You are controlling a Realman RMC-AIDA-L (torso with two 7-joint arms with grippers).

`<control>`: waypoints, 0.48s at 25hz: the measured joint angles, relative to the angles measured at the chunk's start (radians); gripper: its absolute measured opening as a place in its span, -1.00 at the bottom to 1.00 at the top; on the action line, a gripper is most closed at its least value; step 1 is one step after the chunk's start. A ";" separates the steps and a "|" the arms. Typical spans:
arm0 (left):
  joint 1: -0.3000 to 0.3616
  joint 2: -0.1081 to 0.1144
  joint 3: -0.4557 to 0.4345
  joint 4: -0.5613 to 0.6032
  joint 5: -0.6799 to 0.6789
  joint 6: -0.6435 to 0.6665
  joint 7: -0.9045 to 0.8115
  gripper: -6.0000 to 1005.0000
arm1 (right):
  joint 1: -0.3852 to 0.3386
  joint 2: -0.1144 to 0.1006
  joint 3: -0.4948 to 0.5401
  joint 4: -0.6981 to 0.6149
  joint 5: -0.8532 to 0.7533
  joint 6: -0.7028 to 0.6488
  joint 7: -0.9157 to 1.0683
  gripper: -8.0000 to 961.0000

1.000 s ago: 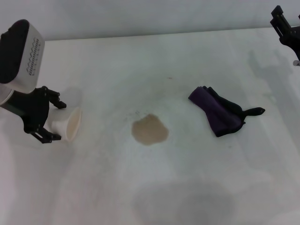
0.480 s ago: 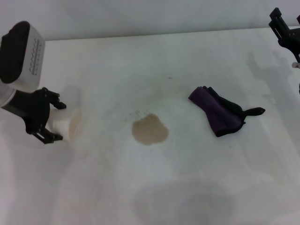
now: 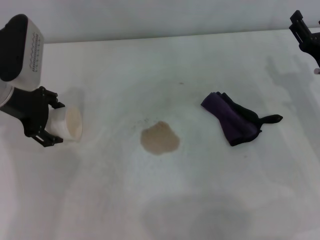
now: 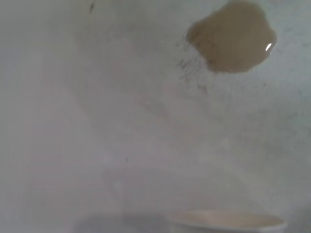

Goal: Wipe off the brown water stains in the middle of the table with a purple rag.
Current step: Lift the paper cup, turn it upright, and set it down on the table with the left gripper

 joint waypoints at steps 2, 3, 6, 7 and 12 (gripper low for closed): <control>0.006 -0.002 0.000 0.004 0.000 -0.010 0.000 0.74 | -0.002 -0.001 -0.001 -0.001 0.000 0.000 0.011 0.82; 0.008 -0.003 0.000 0.007 0.000 -0.014 0.000 0.74 | -0.003 -0.002 -0.001 -0.002 0.000 0.000 0.013 0.82; 0.017 -0.004 0.000 0.020 -0.009 -0.030 -0.003 0.74 | -0.003 -0.003 -0.002 -0.002 0.000 0.001 0.016 0.82; 0.018 -0.004 0.000 0.021 -0.018 -0.036 -0.006 0.74 | -0.003 -0.003 -0.002 -0.002 0.000 0.001 0.016 0.82; 0.033 -0.001 0.000 0.020 -0.072 -0.049 -0.006 0.73 | -0.003 -0.004 -0.001 -0.005 -0.001 0.001 0.016 0.82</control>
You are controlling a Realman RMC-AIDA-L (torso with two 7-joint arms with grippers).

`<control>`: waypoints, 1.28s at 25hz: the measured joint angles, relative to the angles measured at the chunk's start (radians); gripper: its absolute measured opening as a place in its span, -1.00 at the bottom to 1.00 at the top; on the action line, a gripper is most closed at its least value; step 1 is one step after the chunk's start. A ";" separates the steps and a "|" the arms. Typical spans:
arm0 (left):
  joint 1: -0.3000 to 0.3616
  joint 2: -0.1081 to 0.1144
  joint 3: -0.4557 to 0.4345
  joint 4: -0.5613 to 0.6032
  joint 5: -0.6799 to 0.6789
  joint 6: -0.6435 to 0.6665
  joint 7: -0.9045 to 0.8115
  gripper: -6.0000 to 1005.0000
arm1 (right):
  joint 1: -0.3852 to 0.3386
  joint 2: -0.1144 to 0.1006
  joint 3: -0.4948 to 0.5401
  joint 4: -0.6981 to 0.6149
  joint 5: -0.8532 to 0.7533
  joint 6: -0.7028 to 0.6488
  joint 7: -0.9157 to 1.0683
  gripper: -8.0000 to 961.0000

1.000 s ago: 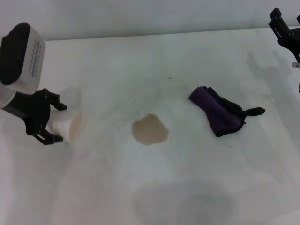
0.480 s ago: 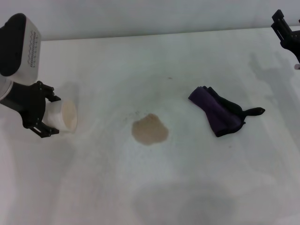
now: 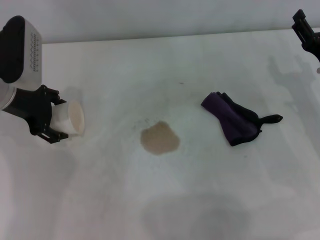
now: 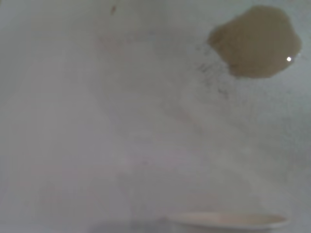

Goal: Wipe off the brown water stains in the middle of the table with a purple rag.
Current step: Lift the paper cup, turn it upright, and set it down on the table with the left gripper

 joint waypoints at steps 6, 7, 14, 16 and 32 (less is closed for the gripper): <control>0.007 -0.004 0.000 -0.001 -0.028 -0.021 -0.029 0.59 | -0.004 0.000 -0.001 -0.006 -0.002 0.000 0.000 0.82; 0.006 -0.004 0.000 -0.007 -0.070 -0.027 -0.064 0.53 | -0.004 0.000 -0.002 -0.009 -0.003 0.000 0.000 0.82; 0.031 -0.005 0.000 -0.033 -0.326 -0.039 -0.115 0.40 | -0.001 0.000 -0.006 -0.011 -0.005 -0.001 0.000 0.82; 0.067 -0.006 -0.001 -0.026 -0.454 -0.039 -0.119 0.40 | -0.003 0.000 -0.014 -0.013 -0.014 0.000 0.000 0.82; 0.533 -0.006 -0.004 0.518 -1.430 -0.074 0.411 0.40 | -0.001 -0.003 -0.067 -0.087 -0.097 0.002 0.032 0.82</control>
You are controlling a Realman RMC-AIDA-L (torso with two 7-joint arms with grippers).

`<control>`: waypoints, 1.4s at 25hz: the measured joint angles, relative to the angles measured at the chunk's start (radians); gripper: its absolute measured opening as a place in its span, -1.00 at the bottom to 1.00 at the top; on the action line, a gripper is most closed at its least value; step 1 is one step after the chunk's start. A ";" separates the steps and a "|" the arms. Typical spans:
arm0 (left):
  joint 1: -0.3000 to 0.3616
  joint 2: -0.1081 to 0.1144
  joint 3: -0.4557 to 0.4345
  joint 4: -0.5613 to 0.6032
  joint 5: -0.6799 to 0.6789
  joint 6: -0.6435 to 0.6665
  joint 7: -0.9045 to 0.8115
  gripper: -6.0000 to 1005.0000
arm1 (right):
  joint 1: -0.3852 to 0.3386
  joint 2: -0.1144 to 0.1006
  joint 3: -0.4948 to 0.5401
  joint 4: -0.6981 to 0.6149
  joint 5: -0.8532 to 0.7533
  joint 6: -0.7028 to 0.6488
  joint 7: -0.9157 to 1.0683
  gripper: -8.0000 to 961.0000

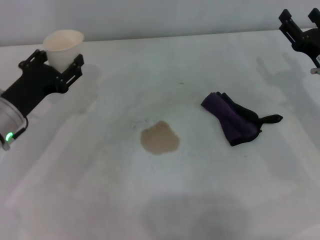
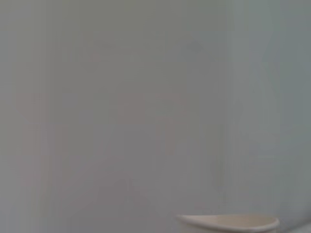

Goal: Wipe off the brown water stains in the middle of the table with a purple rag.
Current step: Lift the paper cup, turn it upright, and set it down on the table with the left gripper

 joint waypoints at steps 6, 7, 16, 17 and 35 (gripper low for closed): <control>0.090 -0.007 -0.001 0.192 -0.179 -0.051 0.217 0.40 | 0.000 0.000 -0.016 -0.013 -0.007 0.000 0.008 0.82; 0.103 -0.008 -0.001 0.218 -0.193 -0.067 0.259 0.40 | -0.001 0.000 -0.016 -0.013 -0.010 0.000 0.008 0.82; 0.139 -0.013 -0.001 0.304 -0.212 -0.144 0.304 0.41 | -0.012 0.000 -0.029 -0.025 -0.013 -0.001 0.009 0.82; 0.143 -0.013 -0.001 0.306 -0.214 -0.148 0.304 0.41 | -0.014 0.000 -0.031 -0.025 -0.012 0.000 0.009 0.82; 0.227 -0.017 -0.004 0.339 -0.217 -0.232 0.344 0.41 | -0.024 -0.001 -0.040 -0.030 -0.014 0.014 0.074 0.82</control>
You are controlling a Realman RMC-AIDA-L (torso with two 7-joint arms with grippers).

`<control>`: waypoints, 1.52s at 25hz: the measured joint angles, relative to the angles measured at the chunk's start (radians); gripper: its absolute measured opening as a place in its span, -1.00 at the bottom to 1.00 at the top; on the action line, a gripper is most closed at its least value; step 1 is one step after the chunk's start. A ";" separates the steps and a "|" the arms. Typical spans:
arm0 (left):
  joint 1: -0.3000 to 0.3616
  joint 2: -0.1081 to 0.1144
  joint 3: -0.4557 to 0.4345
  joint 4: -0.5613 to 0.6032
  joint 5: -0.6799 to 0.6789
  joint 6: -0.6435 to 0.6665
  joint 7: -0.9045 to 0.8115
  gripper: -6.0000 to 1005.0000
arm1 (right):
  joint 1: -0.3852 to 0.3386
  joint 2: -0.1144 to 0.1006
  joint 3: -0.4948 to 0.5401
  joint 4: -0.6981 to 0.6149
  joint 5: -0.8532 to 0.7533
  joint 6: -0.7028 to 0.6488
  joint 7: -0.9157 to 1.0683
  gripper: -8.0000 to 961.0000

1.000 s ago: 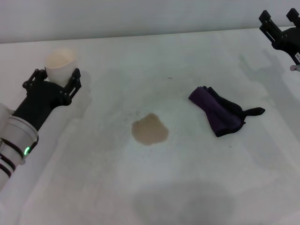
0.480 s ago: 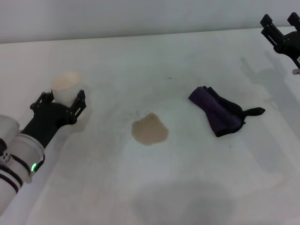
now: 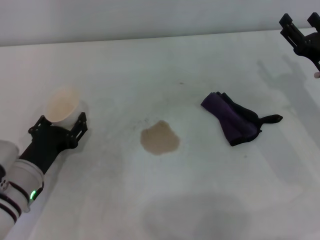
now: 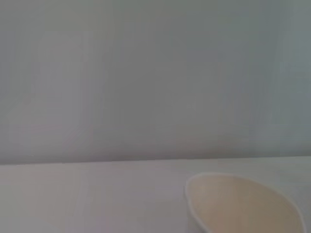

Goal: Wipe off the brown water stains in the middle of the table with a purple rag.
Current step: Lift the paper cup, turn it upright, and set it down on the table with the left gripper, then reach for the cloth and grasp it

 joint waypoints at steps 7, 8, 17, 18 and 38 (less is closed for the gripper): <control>0.032 0.005 -0.002 0.008 -0.005 0.044 -0.001 0.53 | -0.007 0.001 -0.001 0.006 0.000 0.036 0.025 0.82; 0.038 0.005 -0.003 0.012 -0.006 0.046 -0.002 0.56 | -0.009 0.001 -0.001 0.005 0.000 0.040 0.032 0.82; 0.102 0.007 0.001 0.036 -0.003 0.110 0.001 0.76 | -0.010 0.003 -0.005 0.011 0.000 0.048 0.037 0.82; 0.110 0.007 0.000 0.042 -0.003 0.117 0.001 0.78 | -0.009 0.004 -0.009 0.011 0.000 0.050 0.037 0.82; 0.309 0.013 -0.008 0.066 0.005 0.382 -0.033 0.76 | -0.006 -0.030 -0.850 -0.546 -0.166 -0.368 0.626 0.81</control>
